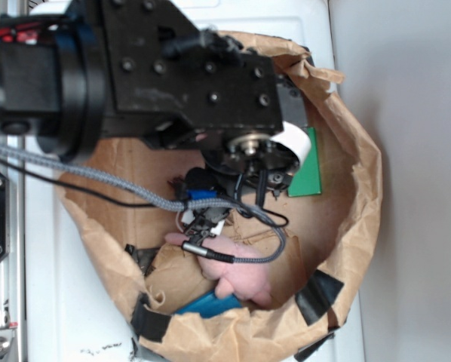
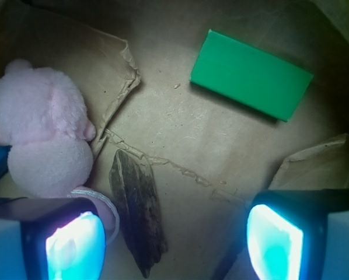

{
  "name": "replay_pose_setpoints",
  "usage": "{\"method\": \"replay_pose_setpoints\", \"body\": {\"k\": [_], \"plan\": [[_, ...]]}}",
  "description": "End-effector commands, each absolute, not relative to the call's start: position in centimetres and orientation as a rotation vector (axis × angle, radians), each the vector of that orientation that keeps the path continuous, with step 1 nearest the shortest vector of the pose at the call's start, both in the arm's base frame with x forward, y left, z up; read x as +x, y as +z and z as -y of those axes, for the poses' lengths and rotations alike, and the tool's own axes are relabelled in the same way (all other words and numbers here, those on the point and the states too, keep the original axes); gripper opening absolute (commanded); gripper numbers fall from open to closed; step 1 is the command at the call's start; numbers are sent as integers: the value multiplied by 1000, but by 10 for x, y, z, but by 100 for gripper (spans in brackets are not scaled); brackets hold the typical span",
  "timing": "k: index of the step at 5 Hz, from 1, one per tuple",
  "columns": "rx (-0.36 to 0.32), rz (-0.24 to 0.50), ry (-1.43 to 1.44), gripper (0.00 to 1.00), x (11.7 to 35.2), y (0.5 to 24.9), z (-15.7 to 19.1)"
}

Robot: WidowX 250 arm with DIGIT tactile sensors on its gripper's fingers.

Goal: Grab the wood chip.

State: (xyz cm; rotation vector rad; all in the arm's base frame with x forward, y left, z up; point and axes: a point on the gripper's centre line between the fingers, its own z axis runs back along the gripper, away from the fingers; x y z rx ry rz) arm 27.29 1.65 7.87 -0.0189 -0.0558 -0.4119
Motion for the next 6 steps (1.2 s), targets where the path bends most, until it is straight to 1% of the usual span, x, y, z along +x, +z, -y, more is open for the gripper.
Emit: {"method": "replay_pose_setpoints", "body": {"k": [1, 2, 3, 4, 5, 6], "plan": [[-52, 186, -453, 100, 260, 79, -31], [-76, 183, -525, 100, 249, 75, -42], [-42, 179, -537, 100, 247, 69, -44], [-3, 167, -530, 100, 250, 53, -35], [-49, 175, -571, 100, 240, 44, -27], [-32, 161, -605, 100, 230, 30, -9]]}}
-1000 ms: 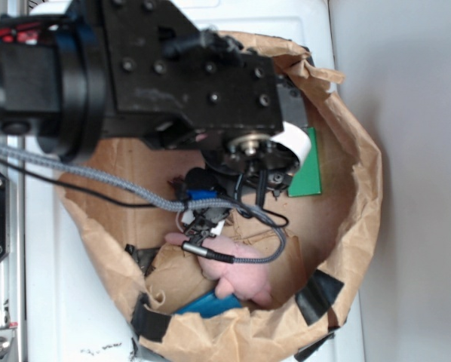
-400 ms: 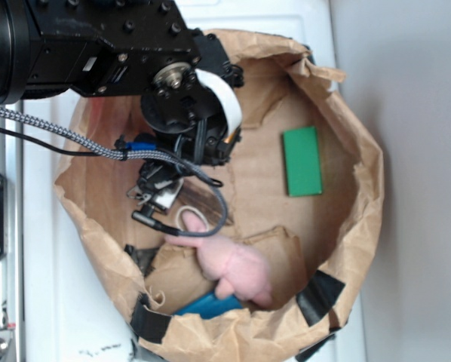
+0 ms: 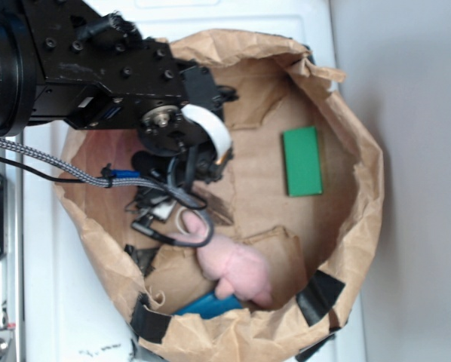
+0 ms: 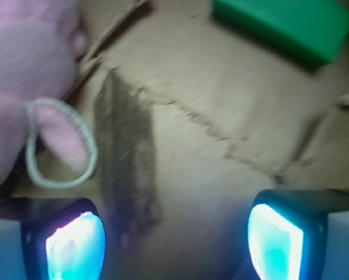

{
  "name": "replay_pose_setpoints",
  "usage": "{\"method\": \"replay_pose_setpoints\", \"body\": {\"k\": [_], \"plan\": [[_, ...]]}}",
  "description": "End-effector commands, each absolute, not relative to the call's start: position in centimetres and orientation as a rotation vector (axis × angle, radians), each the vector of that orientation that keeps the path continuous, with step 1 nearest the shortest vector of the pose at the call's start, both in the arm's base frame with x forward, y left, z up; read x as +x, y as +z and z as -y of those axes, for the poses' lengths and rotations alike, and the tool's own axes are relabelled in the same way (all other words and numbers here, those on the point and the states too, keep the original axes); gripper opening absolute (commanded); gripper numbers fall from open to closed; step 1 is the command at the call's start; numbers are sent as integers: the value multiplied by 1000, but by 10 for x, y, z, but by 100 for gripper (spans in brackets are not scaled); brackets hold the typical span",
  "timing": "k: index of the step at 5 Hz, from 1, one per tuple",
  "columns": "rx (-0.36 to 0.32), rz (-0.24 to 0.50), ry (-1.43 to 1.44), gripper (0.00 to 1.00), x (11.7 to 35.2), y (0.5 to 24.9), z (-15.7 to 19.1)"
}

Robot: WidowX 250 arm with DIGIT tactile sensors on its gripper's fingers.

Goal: Grab the wood chip.

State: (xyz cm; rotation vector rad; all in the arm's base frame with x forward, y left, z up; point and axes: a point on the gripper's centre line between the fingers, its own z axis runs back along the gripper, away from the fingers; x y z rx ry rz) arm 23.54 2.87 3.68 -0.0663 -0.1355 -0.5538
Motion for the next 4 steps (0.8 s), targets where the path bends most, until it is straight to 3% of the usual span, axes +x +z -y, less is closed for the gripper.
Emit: {"method": "replay_pose_setpoints", "body": {"k": [1, 4], "plan": [[-17, 162, -588, 100, 232, 19, 7], [17, 159, -517, 100, 257, 21, 27]]}}
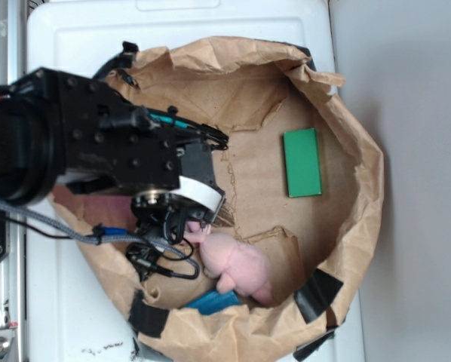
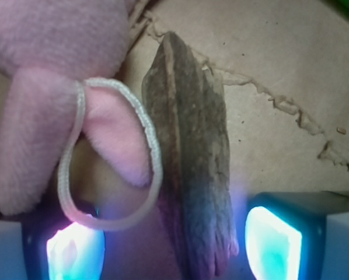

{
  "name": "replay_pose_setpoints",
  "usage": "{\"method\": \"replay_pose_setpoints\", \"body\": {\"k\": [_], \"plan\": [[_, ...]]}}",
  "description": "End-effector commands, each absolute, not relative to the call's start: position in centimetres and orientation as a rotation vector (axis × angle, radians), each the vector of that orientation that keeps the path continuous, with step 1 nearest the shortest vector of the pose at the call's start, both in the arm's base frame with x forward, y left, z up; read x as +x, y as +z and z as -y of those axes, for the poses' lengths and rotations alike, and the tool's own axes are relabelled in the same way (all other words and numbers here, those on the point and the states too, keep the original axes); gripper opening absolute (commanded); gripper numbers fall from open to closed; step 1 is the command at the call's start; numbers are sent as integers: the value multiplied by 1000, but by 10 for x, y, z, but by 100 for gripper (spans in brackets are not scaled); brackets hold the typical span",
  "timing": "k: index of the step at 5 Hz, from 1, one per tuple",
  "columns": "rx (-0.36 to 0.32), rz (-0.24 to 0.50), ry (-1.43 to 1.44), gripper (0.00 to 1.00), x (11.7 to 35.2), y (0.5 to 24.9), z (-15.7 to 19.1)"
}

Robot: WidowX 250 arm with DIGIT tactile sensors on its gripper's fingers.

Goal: Grab the wood chip.

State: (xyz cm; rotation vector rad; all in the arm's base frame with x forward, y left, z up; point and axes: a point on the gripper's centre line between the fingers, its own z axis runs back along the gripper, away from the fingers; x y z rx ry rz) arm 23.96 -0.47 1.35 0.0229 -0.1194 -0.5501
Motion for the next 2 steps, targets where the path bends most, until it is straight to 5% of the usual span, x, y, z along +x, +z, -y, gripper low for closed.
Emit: {"method": "replay_pose_setpoints", "body": {"k": [1, 2], "plan": [[16, 159, -494, 100, 266, 24, 34], [15, 162, -488, 100, 268, 25, 34]]}}
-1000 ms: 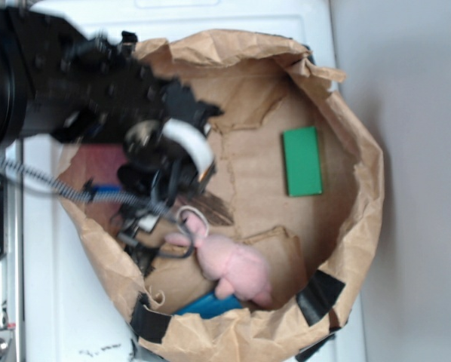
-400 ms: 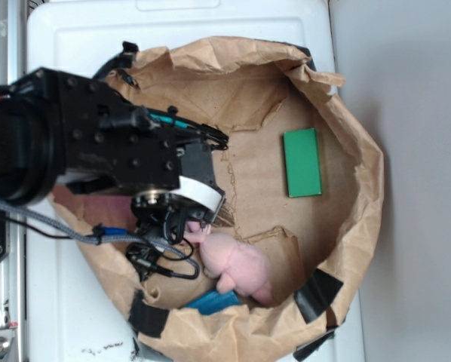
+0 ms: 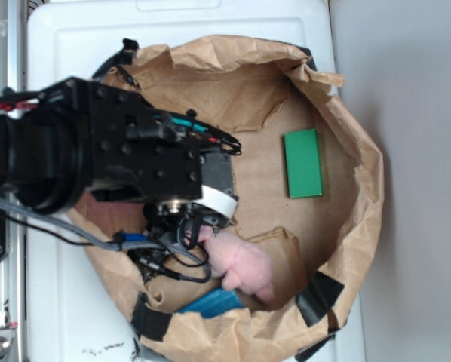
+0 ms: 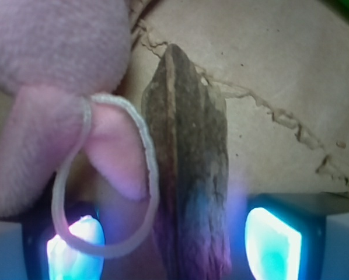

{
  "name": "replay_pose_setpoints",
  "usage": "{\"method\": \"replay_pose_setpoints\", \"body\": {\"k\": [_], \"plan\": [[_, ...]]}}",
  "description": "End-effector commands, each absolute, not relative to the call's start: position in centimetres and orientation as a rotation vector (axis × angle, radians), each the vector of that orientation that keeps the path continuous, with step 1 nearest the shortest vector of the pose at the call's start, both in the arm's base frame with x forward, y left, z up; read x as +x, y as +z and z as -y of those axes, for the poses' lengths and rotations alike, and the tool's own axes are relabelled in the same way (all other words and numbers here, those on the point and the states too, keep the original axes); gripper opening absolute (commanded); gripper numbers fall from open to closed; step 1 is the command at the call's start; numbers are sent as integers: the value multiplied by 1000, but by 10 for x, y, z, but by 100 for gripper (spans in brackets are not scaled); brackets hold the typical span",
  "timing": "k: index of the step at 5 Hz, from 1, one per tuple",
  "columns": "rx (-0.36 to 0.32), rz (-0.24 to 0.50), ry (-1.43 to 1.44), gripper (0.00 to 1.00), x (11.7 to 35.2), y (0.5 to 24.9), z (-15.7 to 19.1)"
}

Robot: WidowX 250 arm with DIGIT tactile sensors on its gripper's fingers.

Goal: Grab the wood chip.

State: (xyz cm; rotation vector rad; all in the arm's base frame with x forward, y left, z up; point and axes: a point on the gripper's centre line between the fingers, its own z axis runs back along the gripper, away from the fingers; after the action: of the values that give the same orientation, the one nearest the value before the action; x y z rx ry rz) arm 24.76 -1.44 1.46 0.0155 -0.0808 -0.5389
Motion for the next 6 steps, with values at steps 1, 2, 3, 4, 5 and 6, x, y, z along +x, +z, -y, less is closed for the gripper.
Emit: {"method": "replay_pose_setpoints", "body": {"k": [1, 2, 3, 4, 5, 6], "plan": [[18, 161, -480, 82, 269, 22, 35], [22, 158, -465, 0, 271, 22, 35], [22, 160, -466, 0, 271, 23, 33], [17, 177, -442, 0, 275, 30, 30], [33, 197, -405, 0, 280, 43, 22], [79, 197, -387, 0, 277, 63, -4]]}}
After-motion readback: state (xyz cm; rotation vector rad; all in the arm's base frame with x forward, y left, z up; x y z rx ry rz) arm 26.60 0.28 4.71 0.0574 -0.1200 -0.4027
